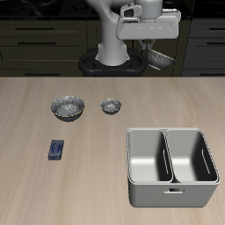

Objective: Place the middle-sized bowl in the left side of the drainer

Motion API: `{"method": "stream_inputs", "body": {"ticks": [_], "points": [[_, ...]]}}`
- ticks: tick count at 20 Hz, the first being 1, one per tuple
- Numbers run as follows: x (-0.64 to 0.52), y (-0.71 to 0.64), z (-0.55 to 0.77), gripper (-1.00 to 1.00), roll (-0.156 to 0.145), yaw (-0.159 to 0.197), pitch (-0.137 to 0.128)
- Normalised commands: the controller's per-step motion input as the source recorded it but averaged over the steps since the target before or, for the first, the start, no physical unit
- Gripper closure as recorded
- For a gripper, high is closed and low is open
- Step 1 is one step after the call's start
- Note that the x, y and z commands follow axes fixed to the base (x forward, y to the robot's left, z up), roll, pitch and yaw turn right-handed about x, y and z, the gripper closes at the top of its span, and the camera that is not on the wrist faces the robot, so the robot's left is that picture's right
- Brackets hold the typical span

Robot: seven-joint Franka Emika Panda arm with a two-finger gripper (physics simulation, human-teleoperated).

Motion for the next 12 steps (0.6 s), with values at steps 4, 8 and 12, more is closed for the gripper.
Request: {"method": "stream_inputs", "body": {"ticks": [4,8,12], "points": [[0.28,-0.06,0.25,1.0,-0.035,0.025,-0.015],[0.26,-0.09,0.25,1.0,-0.027,0.006,0.003],[0.34,-0.06,0.19,1.0,-0.015,0.017,0.021]]}}
